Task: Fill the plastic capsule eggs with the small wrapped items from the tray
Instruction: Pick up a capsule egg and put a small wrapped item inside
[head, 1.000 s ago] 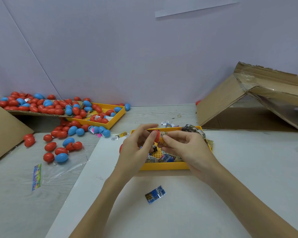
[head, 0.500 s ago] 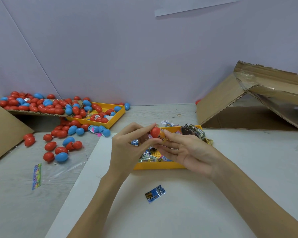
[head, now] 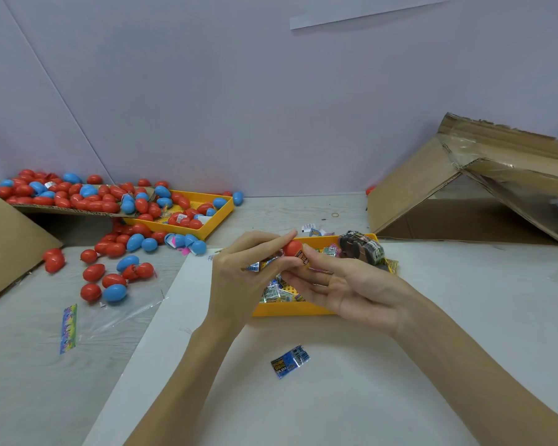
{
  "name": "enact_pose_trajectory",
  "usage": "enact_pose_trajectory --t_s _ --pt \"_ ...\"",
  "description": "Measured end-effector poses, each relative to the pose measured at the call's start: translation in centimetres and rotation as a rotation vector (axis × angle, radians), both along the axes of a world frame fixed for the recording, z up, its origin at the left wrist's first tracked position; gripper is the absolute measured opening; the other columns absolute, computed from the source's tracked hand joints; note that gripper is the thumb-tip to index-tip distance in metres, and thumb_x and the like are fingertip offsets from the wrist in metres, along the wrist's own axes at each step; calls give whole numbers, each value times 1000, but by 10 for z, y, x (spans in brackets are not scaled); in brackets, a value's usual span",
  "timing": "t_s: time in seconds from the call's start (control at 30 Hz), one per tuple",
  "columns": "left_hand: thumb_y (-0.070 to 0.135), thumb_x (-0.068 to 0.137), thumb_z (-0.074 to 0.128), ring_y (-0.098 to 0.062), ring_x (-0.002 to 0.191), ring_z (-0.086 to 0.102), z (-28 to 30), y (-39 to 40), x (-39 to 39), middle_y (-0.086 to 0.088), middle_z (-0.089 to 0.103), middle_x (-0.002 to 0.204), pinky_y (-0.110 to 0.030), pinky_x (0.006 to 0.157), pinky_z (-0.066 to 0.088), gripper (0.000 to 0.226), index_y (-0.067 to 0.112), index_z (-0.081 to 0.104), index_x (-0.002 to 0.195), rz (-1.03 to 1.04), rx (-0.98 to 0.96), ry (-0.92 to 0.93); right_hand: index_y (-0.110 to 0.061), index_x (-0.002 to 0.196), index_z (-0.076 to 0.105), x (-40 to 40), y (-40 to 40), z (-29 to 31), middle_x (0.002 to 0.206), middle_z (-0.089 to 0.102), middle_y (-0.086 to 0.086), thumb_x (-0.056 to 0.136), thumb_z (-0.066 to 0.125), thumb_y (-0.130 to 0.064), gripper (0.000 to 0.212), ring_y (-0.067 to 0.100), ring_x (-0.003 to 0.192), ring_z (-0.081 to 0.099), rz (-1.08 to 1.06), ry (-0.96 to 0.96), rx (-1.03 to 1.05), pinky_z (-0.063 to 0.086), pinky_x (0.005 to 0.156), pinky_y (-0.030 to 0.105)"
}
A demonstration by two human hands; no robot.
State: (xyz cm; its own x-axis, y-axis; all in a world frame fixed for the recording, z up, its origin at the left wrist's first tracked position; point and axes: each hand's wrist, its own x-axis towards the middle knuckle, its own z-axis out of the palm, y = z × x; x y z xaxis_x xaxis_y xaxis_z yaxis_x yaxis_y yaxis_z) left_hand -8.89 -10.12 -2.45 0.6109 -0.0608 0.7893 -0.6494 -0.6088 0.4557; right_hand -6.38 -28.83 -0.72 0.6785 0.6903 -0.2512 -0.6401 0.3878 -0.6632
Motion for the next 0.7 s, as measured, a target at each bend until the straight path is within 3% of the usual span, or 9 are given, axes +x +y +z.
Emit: enact_pose_trajectory --t_s 0.2,0.37,0.47,0.57,0.63,0.7 --pt "14 87 72 -10 98 65 -3 -2 2 1 70 103 -18 82 53 35 8 70 121 -46 -59 20 7 102 76 -1 4 -3 118 68 29 82 83 -10 27 34 118 68 45 173 154 62 85 34" --pt "14 92 67 -9 97 65 -5 -5 1 -2 70 102 -23 80 55 30 7 72 121 -24 -65 19 6 100 77 2 4 -8 107 72 24 82 82 -17 30 29 114 70 18 110 135 61 85 30" --pt "14 98 60 -10 97 64 -4 -8 1 -2 68 102 -28 79 56 31 13 67 128 1 -65 57 0 103 79 6 3 -11 107 75 19 85 77 -31 36 22 97 74 -34 -80 -48 60 75 25" --pt "23 105 47 -15 94 64 -2 -3 -1 1 66 102 -28 80 54 33 15 66 131 49 -112 122 3 109 77 11 0 -12 85 71 7 93 67 -42 49 11 71 65 -71 -170 -223 55 61 18" --pt "23 107 43 -11 94 64 -2 4 -2 7 65 100 -24 80 52 33 15 70 124 107 -165 110 8 112 74 25 -12 0 79 62 4 99 59 -39 50 10 64 56 -65 -67 -99 49 54 17" --pt "24 107 41 -8 93 64 -1 8 0 11 65 99 -22 79 53 35 14 74 116 156 -216 110 9 120 69 46 -34 27 79 58 4 103 52 -36 50 10 63 54 -160 16 160 48 51 19"
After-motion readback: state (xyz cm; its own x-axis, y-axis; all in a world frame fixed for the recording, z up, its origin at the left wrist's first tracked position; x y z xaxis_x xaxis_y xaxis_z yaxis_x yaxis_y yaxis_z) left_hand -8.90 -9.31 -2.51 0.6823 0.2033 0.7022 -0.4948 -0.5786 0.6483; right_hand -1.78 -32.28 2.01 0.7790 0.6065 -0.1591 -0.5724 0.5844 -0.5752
